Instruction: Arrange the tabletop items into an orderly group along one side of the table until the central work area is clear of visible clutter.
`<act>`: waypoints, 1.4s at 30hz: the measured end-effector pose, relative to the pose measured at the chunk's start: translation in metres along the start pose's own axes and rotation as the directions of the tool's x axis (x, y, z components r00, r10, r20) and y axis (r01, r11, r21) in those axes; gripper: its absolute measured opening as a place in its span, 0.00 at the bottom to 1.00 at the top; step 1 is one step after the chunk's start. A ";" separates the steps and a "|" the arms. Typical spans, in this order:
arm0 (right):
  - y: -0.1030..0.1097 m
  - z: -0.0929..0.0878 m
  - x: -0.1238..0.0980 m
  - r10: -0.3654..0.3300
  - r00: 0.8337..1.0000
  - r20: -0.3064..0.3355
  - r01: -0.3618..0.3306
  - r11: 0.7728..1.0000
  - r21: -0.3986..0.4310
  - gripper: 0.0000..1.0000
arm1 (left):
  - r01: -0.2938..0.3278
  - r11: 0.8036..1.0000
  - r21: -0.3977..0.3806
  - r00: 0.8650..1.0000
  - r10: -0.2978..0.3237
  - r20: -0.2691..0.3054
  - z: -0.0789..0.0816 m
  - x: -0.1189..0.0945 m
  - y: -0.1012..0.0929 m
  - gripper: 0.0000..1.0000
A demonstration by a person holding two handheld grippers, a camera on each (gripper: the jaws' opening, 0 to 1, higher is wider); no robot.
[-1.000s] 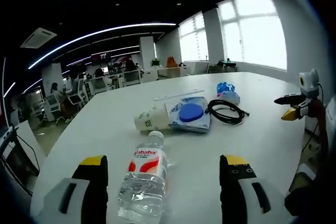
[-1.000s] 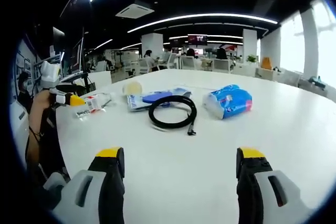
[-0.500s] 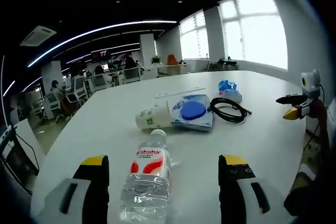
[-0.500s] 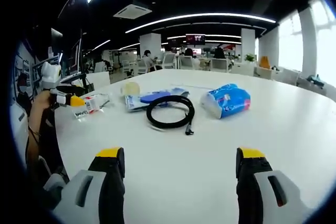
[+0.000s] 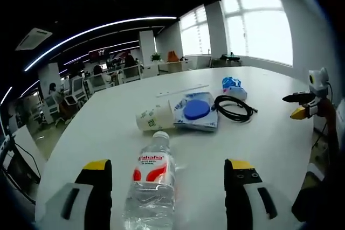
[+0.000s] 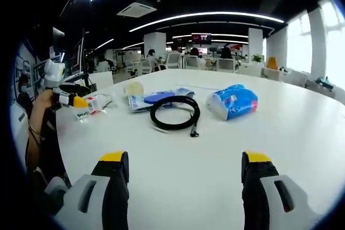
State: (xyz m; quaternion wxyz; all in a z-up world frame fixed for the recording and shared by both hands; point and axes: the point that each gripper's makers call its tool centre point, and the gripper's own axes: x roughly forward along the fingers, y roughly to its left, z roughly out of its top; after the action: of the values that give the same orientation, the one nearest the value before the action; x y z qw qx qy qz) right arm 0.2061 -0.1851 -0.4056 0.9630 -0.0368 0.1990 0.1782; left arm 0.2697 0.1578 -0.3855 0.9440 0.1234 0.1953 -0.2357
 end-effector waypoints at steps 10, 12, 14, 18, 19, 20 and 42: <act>-0.002 0.000 0.000 -0.001 1.000 0.001 0.001 1.000 0.004 0.82 | 0.017 1.000 0.023 1.000 -0.016 -0.024 0.001 0.005 0.001 0.85; -0.002 0.000 0.000 -0.002 1.000 -0.004 0.002 1.000 0.000 0.82 | 0.025 0.999 0.024 0.999 -0.024 -0.028 0.000 0.006 0.000 0.85; -0.002 0.000 0.000 -0.002 1.000 0.000 0.002 1.000 0.003 0.82 | 0.029 0.999 0.028 0.999 -0.028 -0.035 -0.001 0.008 0.000 0.84; -0.003 0.001 0.001 -0.004 1.000 0.002 0.004 1.000 0.003 0.82 | 0.066 0.998 0.007 0.996 -0.065 -0.064 -0.005 0.010 -0.002 0.83; -0.003 0.000 0.001 -0.005 1.000 -0.003 0.005 1.000 0.002 0.82 | 0.073 0.997 0.002 0.995 -0.073 -0.064 -0.004 0.010 -0.003 0.83; -0.003 -0.001 0.002 -0.006 1.000 -0.007 0.006 1.000 0.001 0.82 | 0.082 0.997 0.000 0.995 -0.081 -0.060 -0.003 0.010 -0.004 0.82; -0.004 -0.003 0.002 -0.005 1.000 -0.011 0.005 1.000 0.009 0.82 | 0.115 0.992 0.058 0.981 -0.104 -0.163 -0.010 0.016 -0.001 0.81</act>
State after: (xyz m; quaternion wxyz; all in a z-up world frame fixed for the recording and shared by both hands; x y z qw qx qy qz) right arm 0.2084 -0.1888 -0.4096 0.9624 -0.0341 0.2049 0.1748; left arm 0.2791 0.1539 -0.4018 0.9063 0.1624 0.2686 -0.2830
